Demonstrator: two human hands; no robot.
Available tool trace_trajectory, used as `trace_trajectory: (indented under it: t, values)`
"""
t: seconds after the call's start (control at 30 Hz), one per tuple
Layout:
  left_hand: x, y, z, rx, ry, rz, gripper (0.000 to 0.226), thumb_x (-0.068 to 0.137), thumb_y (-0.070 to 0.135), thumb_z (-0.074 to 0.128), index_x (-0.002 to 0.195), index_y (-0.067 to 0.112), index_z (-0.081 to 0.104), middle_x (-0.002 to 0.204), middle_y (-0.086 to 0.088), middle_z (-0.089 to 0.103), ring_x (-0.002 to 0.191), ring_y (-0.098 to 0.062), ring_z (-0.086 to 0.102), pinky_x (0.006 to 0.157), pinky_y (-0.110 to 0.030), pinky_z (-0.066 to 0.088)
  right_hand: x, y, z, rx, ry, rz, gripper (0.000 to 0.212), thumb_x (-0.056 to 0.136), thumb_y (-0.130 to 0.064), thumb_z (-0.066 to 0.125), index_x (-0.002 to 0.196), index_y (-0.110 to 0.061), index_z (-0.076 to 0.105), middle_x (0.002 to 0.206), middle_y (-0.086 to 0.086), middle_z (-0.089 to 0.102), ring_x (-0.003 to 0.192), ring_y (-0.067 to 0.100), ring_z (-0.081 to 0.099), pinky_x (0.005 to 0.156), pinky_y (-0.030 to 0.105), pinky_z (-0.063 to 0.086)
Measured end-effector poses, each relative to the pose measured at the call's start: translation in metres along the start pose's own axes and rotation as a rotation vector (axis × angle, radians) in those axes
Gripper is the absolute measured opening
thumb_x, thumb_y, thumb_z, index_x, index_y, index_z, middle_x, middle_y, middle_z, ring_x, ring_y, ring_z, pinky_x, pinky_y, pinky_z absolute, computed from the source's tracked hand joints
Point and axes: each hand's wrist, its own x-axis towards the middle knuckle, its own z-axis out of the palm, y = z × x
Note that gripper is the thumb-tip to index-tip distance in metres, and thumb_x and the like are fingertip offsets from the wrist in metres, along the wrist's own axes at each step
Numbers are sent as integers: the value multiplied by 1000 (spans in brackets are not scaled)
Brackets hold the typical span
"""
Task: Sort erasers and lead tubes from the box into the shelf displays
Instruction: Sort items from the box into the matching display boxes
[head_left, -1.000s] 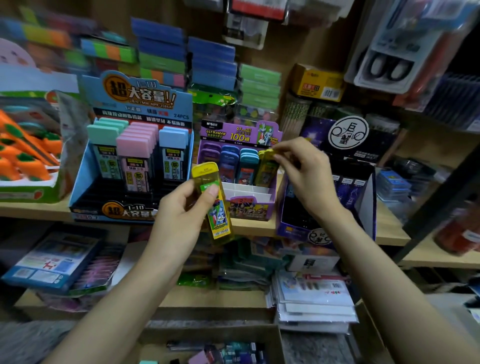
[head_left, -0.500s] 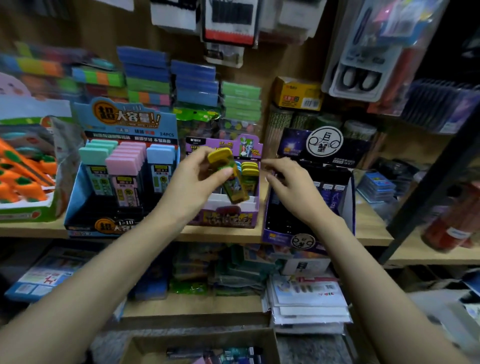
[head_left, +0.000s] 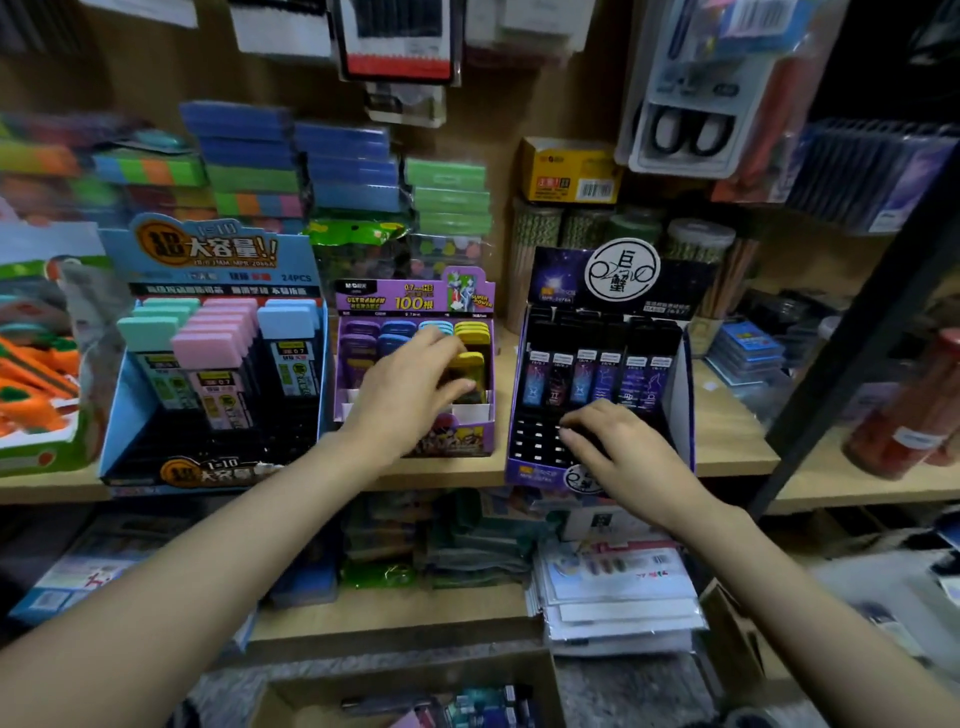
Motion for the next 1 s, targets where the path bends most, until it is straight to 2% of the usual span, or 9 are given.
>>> trace_trajectory:
  t: [0.07,0.2,0.3,0.4,0.53,0.63,0.77,0.9,1.0]
  values:
    - [-4,8,3,187,93,18,35,82,22,71,111,11,54,100,-5,48,69,-15,44,50,-28,30,-3,1,0,-2,-21,-3,36,99,-36,39,123,-14,55,116,3,56,110,22,50,91,36,42]
    - [-5,18,5,366,134,38,45,73,12,79,112,7,59,99,-16,55,69,-28,56,45,-28,31,-6,-1,-2,-28,-33,-13,38,99,-37,38,125,-14,54,119,4,55,112,22,49,92,35,41]
    - [-4,18,1,529,81,48,54,81,9,71,130,11,50,115,-16,54,90,-30,57,60,-36,44,-10,-7,-8,-38,-25,-30,38,99,-37,40,126,-14,53,119,4,54,113,22,48,94,34,40]
    - [-16,20,-9,478,43,63,56,91,20,59,142,11,37,127,-16,48,106,-32,52,75,-39,43,-25,-15,-17,-24,25,-66,36,98,-34,42,125,-13,54,120,3,54,113,21,47,95,34,39]
    - [-68,22,-29,268,19,135,37,90,22,58,125,11,54,110,-8,55,94,-27,57,66,-33,41,-54,-27,-18,-23,53,-144,32,98,-30,45,124,-14,55,119,1,54,111,18,46,92,26,36]
    - [-131,8,-25,128,-124,100,25,91,27,55,114,16,59,105,0,55,90,-19,58,59,-27,41,-76,-39,-1,-22,23,-239,26,96,-25,49,117,-12,59,114,5,57,106,19,48,87,24,33]
    - [-220,-25,10,75,-483,-158,25,93,30,52,115,18,56,112,0,52,102,-18,56,77,-33,46,-105,-41,53,-32,-164,-253,25,97,-27,47,113,-12,59,109,8,58,103,24,50,86,33,38]
    - [-300,-56,59,-6,-786,-397,26,92,24,55,113,9,58,116,-10,55,106,-23,55,88,-32,43,-138,-26,133,-9,-438,-113,23,98,-27,45,108,-13,59,107,9,58,101,24,52,77,30,36]
    - [-348,-71,95,-119,-820,-556,22,90,16,58,108,4,60,116,-13,57,109,-26,54,90,-29,39,-160,-13,197,4,-634,38,22,95,-24,46,107,-11,59,111,13,59,105,28,54,83,33,41]
